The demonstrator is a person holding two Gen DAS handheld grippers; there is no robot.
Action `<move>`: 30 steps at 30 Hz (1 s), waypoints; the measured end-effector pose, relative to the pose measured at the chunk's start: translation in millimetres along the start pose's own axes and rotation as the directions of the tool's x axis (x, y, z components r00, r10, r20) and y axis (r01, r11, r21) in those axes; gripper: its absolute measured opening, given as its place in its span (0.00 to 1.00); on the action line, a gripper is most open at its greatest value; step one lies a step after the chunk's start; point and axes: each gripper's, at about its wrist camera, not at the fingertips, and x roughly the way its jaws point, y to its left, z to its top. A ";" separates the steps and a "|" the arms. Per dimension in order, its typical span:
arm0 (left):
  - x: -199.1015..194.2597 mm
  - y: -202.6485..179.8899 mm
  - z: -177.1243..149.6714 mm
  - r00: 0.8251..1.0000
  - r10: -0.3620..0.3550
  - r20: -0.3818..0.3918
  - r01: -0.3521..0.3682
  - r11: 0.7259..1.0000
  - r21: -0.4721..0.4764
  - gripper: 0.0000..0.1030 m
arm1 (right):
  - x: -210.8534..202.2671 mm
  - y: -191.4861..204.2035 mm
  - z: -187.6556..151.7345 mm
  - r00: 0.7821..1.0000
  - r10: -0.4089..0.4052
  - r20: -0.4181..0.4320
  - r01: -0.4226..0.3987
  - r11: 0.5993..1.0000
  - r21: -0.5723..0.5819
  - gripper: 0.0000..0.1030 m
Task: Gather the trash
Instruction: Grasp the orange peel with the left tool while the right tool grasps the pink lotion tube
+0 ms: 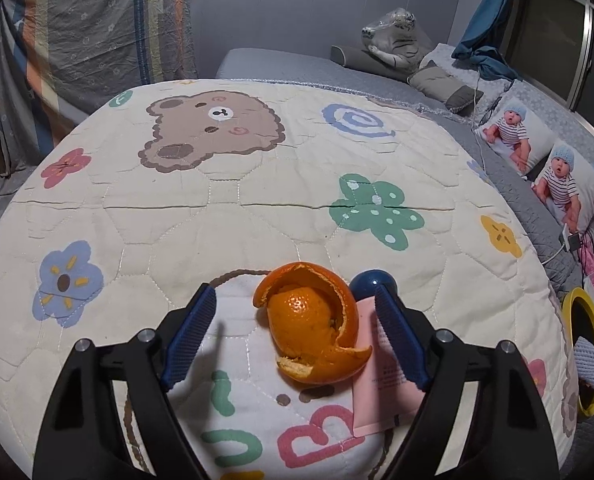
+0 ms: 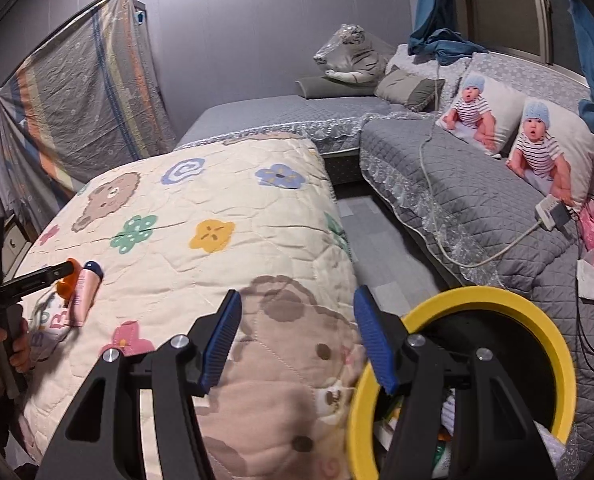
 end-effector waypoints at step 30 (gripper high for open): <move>-45.6 37.8 4.1 0.991 -0.031 0.128 0.045 0.993 -0.108 0.32 | 50.6 199.7 8.6 0.963 0.259 -0.073 -0.268 0.946 -0.180 0.63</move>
